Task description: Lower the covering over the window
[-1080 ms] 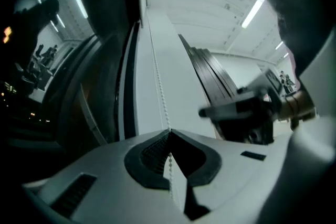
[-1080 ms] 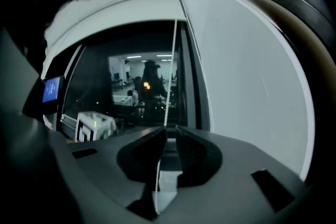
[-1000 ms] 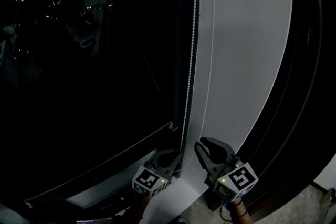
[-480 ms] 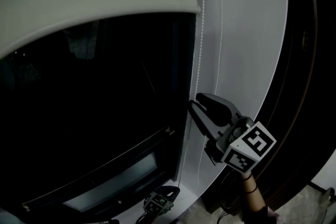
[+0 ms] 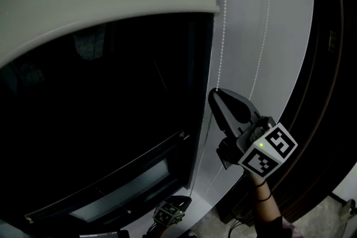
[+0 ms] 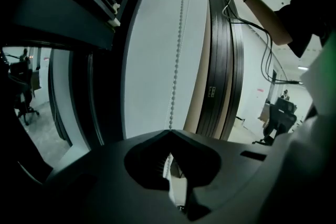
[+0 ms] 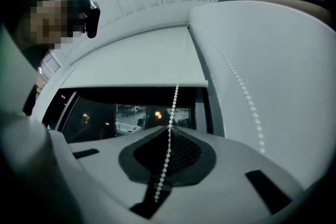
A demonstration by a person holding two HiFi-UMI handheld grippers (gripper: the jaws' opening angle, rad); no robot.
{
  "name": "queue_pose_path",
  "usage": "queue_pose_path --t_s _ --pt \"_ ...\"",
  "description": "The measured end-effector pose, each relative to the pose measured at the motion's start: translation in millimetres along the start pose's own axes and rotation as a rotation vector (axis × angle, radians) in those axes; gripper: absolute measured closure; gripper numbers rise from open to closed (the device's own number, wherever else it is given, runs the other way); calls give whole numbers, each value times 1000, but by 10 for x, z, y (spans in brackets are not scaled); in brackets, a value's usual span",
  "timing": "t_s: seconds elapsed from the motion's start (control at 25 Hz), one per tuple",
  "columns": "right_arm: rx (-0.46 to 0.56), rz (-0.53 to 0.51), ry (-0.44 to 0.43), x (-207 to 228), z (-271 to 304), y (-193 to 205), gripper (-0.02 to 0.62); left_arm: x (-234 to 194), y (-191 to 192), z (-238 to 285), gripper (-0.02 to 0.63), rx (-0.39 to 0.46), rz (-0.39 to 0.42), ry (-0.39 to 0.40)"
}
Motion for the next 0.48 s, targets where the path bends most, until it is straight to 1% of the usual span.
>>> queue_pose_path --t_s 0.08,0.16,0.24,0.32,0.36,0.4,0.48 --pt "15 -31 45 46 -68 21 580 -6 -79 -65 603 20 37 -8" --pt "30 -51 79 75 -147 15 581 -24 -155 -129 603 72 66 -36" --pt "28 -73 104 100 -202 19 581 -41 -268 -206 603 140 39 -54" --pt "-16 -110 123 114 -216 121 581 -89 -445 -305 601 202 4 -71" --pt "-38 -116 128 114 -226 216 581 -114 -554 -360 601 235 11 -81" --pt "-49 -106 133 113 -251 322 581 -132 -671 -416 601 273 33 -89" --pt "-45 -54 147 122 -339 524 581 -146 -925 -546 601 347 83 -100"
Point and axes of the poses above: the fingertips, and each gripper's own axes: z forward along the fingers, x to its right, y out of its underside, the point moved 3 cm from there along -z, backward along the fingers, and after that the axes turned 11 degrees about -y, right-handed, at the moved point
